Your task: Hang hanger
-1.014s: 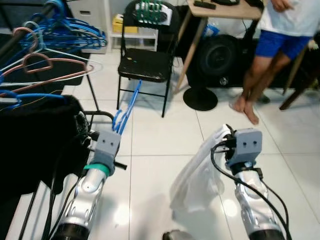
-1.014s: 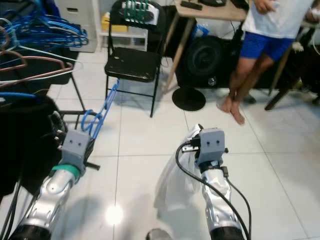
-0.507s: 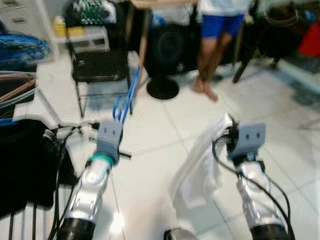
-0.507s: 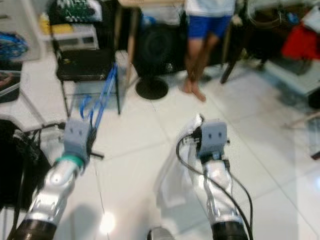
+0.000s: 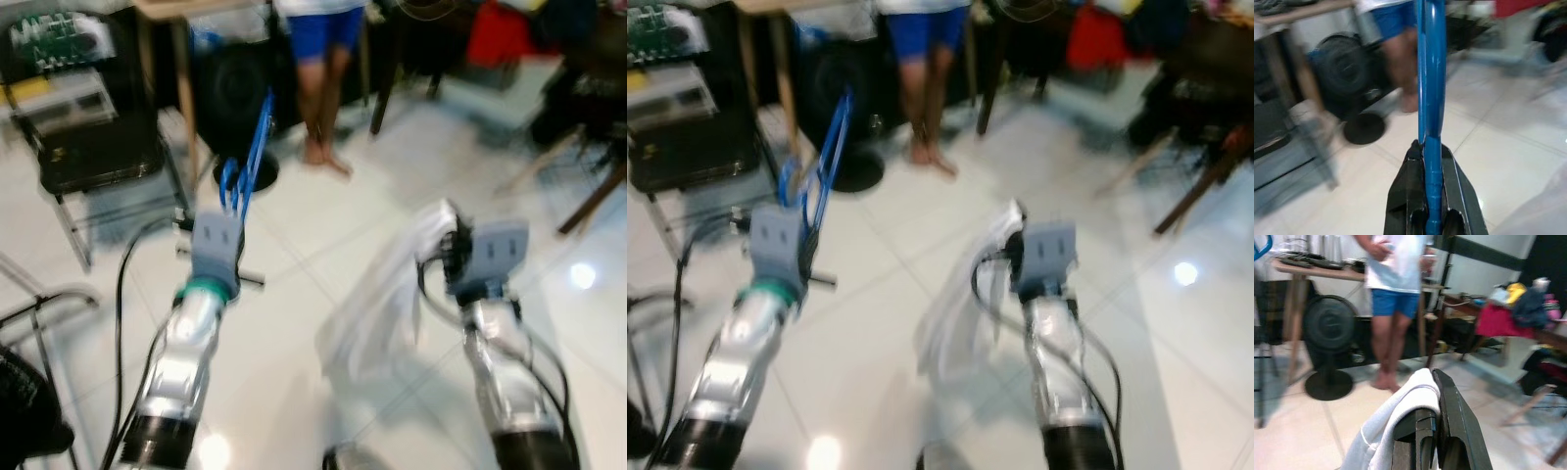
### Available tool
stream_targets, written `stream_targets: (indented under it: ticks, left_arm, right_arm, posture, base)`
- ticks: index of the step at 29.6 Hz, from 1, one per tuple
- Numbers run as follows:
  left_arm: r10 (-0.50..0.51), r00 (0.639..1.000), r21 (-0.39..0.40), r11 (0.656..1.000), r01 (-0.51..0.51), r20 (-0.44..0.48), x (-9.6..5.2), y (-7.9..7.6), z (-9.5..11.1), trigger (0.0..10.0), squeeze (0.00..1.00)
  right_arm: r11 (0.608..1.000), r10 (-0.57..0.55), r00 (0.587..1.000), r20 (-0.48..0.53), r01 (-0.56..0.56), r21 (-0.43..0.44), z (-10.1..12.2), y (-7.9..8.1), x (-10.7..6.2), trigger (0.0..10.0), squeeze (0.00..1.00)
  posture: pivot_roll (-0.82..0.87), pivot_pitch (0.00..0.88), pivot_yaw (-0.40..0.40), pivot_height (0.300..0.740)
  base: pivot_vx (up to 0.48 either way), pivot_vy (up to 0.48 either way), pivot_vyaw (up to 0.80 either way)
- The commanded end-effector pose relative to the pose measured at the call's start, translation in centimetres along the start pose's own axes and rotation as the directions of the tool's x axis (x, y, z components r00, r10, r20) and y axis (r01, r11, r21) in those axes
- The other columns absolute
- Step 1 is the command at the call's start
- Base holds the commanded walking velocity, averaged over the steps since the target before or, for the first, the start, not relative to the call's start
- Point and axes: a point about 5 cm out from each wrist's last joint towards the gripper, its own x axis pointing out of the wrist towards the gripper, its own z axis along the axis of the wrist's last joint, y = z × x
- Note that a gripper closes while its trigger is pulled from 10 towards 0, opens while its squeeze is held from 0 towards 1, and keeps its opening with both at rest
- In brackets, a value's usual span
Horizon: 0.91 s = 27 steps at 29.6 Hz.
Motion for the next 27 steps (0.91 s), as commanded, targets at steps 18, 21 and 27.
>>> stream_targets:
  ticks: [18, 21, 27]
  left_arm:
    - [0.005, 1.0, 0.006, 1.0, -0.005, -0.01, -0.18, 0.18, 0.46, 10.0, 0.0]
    - [0.009, 1.0, 0.009, 1.0, -0.009, -0.011, -0.18, 0.22, 0.46, 10.0, 0.0]
    - [0.008, 1.0, 0.057, 0.998, -0.007, -0.019, -0.51, 0.31, 0.04, 10.0, 0.0]
  right_arm:
    - [1.0, 0.007, 1.0, 0.009, -0.008, 0.028, 0.4, 0.6, 0.08, 10.0, 0.0]
    - [1.0, 0.008, 1.0, 0.007, -0.009, 0.029, 0.36, 0.62, 0.05, 10.0, 0.0]
    - [0.999, 0.015, 1.0, 0.0, -0.015, 0.03, 0.19, 0.81, -0.05, 10.0, 0.0]
  posture:
    - [-0.08, 0.0, 0.029, 0.74]
    - [-0.08, 0.0, 0.029, 0.74]
    - [-0.08, 0.001, 0.034, 0.74]
  base:
    - [0.0, 0.0, -0.8]
    - [0.0, 0.0, -0.8]
    - [0.0, 0.0, -0.8]
